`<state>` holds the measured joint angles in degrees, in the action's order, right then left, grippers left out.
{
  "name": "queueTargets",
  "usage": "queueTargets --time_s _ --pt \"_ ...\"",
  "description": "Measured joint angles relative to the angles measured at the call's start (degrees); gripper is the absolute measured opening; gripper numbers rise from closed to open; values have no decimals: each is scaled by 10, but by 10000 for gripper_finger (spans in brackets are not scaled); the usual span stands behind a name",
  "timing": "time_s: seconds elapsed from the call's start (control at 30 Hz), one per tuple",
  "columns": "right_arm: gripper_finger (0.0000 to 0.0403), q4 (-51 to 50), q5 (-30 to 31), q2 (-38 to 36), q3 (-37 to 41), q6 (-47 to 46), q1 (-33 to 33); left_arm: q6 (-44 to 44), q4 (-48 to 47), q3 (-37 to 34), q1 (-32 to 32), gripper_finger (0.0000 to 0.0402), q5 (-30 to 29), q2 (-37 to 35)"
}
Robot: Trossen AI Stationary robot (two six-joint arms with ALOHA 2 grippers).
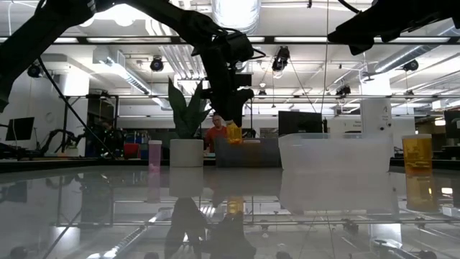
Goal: Pick and place medicine bottles into bin by pill shape (circle, oval)
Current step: Put the large orange pill bottle into the black bin, then put the small orange pill bottle into the white bin
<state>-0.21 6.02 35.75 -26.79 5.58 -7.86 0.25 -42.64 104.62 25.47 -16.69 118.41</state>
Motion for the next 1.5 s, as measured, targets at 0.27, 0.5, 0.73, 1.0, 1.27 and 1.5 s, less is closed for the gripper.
queueTargets --time_s 0.27,0.5,0.73,1.0,1.27,1.5 --pt "132 0 0 0 0 0 0 0 0 0 0 213 0 0" --pt "134 -1 0 0 0 0 0 0 0 0 0 213 0 0" --pt "132 -1 0 0 0 0 0 0 0 0 -1 214 0 0" --pt "132 -6 0 0 0 1 0 -2 1 0 -1 239 0 0" --pt "137 -8 0 0 0 2 0 -13 1 0 -1 241 0 0" --pt "137 -8 0 0 0 2 0 -14 1 0 -1 241 0 0"
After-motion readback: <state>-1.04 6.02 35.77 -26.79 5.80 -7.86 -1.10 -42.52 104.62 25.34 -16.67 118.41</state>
